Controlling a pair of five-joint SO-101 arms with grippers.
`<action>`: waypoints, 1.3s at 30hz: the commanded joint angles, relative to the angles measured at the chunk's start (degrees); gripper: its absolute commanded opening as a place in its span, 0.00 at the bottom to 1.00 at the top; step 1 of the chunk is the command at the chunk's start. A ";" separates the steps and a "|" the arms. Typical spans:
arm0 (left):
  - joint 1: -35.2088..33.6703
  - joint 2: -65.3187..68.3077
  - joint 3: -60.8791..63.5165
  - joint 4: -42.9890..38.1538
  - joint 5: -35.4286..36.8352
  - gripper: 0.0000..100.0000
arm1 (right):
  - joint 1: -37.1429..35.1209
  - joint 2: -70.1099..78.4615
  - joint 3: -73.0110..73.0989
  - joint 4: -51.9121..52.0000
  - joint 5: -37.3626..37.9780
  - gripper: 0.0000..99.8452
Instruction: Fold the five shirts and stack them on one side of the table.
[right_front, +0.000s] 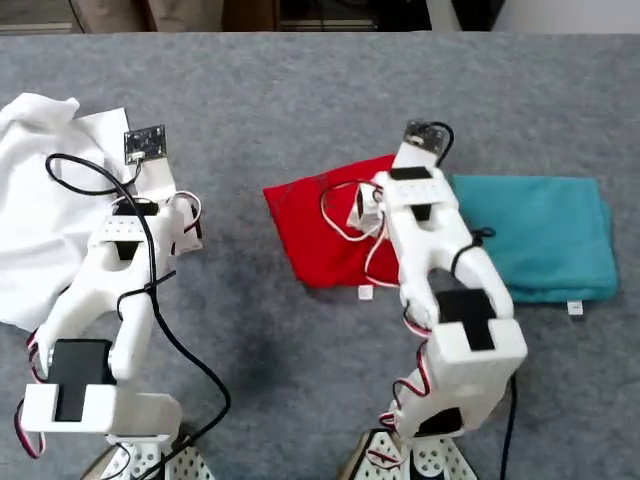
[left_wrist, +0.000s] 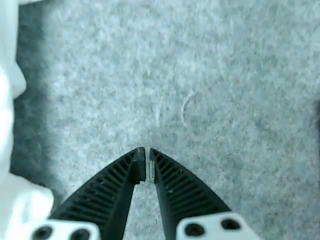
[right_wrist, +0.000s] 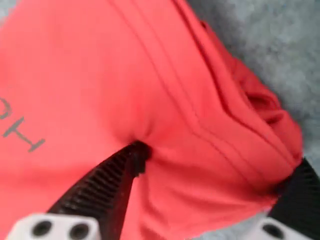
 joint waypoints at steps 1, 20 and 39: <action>-0.44 -2.77 0.09 -0.97 -0.18 0.03 | -0.48 3.30 -5.85 3.69 -0.53 0.33; -0.62 -2.77 0.09 -0.97 -0.26 0.03 | 5.05 3.30 -14.73 14.33 3.96 0.00; -0.70 -2.77 0.26 -0.97 -0.26 0.03 | 28.53 3.74 -53.93 42.81 25.76 0.00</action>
